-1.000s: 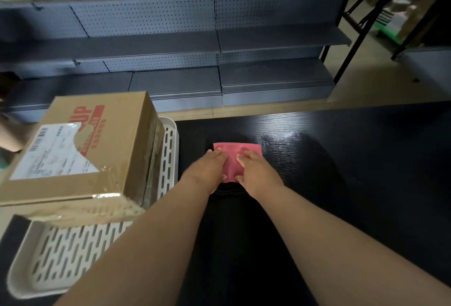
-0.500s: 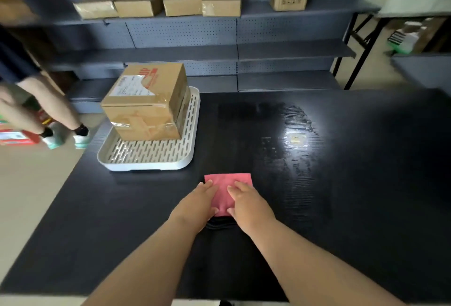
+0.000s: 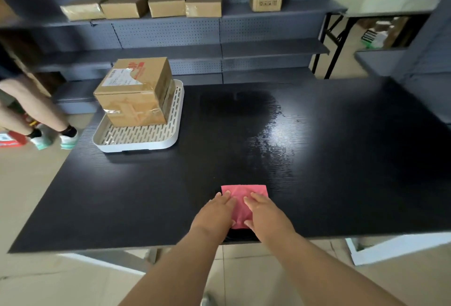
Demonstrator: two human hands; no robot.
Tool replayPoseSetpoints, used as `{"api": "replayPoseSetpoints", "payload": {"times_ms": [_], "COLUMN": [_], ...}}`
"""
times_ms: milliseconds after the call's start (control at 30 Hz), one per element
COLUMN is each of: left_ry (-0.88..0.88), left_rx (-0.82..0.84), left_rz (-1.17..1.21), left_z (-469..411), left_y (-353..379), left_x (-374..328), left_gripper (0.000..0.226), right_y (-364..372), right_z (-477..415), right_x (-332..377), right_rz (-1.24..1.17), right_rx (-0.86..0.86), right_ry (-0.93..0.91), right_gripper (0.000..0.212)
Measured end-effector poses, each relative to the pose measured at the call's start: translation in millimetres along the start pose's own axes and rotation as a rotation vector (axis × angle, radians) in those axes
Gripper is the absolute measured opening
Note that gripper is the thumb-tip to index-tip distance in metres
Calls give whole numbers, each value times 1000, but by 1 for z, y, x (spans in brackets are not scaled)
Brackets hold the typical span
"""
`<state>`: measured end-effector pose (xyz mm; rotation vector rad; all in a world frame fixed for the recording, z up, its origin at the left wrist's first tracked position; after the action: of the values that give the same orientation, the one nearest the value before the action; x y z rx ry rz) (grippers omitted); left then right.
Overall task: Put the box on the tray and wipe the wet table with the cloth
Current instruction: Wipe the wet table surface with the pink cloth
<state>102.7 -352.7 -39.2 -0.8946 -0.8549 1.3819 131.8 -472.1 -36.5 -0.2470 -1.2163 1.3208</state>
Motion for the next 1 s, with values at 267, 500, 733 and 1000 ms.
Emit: {"api": "replayPoseSetpoints", "payload": {"times_ms": [267,500,733,1000], "left_ry": [99,152,181,220], "left_rx": [-13,-15,5,-5], "left_rz": [-37,-18,-38,-67], "left_z": [-29,-69,-133,-226], "left_y": [-8,-28,-57,-100], "left_x": [-41,-49,-47,-33], "left_gripper": [63,63,63,61], "right_y": [-24,-55,-104,-156], "right_z": [3,-26,-84,-161], "right_x": [-40,-55,-61,-76], "right_rz": [21,17,2,-52], "right_rx": [-7,22,113,34], "right_ry": [142,204,277,260], "right_gripper": [70,72,77,74]}}
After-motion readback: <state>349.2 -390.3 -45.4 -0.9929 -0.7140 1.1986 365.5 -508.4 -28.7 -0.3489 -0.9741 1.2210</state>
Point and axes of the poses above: each hand's wrist, its own z-axis away from the middle knuckle, its own y-axis out of the palm, x = y × z, the point moved 3 cm from there along -z, towards the middle knuckle, and after that the axes turned 12 degrees about -z, right-handed, at the moved point
